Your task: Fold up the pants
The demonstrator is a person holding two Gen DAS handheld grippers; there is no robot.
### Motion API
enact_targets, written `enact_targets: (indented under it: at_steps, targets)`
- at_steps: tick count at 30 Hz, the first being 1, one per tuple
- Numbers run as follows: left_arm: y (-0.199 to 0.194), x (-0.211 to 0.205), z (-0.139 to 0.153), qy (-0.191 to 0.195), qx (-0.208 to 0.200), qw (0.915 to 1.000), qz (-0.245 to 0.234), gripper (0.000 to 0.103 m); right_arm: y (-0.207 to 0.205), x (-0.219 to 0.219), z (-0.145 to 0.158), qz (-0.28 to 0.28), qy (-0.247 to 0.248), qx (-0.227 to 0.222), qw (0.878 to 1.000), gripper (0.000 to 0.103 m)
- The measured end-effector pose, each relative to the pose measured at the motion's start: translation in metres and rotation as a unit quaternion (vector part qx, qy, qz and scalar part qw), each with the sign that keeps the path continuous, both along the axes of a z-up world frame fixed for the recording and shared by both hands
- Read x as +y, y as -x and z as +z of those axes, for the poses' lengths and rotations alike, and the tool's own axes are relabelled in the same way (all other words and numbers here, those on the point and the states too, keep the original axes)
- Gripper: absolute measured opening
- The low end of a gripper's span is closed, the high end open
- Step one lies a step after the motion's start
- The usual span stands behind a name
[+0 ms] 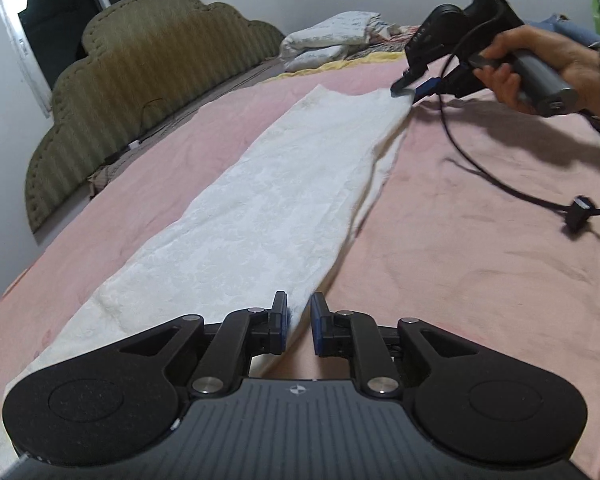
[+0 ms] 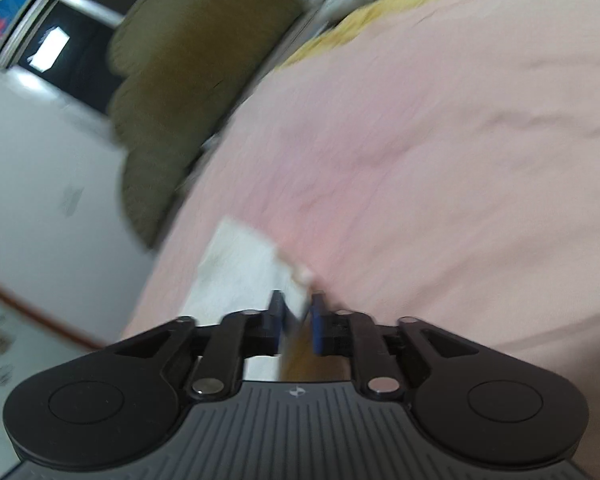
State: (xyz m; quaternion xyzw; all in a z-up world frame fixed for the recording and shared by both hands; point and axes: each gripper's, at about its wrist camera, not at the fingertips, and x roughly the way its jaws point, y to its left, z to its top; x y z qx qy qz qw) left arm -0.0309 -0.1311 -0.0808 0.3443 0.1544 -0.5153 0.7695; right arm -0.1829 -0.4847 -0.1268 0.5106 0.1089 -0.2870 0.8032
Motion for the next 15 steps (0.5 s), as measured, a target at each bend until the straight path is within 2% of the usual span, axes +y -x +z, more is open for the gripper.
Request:
enact_targets:
  at_steps: [2,4,5,7,10,12,15]
  targets:
    - [-0.001,0.004,0.007,0.008,0.023,0.9997,-0.008,0.019,0.007,0.007,0.015,-0.067,0.055,0.026,0.996,0.024]
    - [-0.007,0.007,0.018,0.028,0.057,0.9979,-0.013,0.025,-0.002,0.013,0.034,-0.076,0.118,0.041,0.989,0.024]
    - [-0.011,0.007,0.024,0.043,0.072,0.9964,-0.011,0.029,-0.013,0.016,0.042,-0.055,0.140,0.048,0.987,0.024]
    - [-0.021,0.007,0.035,0.071,0.093,0.9931,0.010,0.046,-0.043,0.018,0.052,0.009,0.163,0.053,0.985,0.024]
    - [-0.040,0.002,0.042,0.096,0.078,0.9891,0.080,0.056,-0.095,0.018,0.051,0.116,0.151,0.042,0.981,0.024]
    - [-0.053,-0.003,0.038,0.087,0.067,0.9854,0.130,0.059,-0.129,0.015,0.041,0.173,0.129,0.060,0.975,0.024]
    - [-0.069,-0.008,0.020,0.039,0.086,0.9821,0.163,0.060,-0.164,0.007,0.027,0.187,0.121,0.113,0.968,0.024]
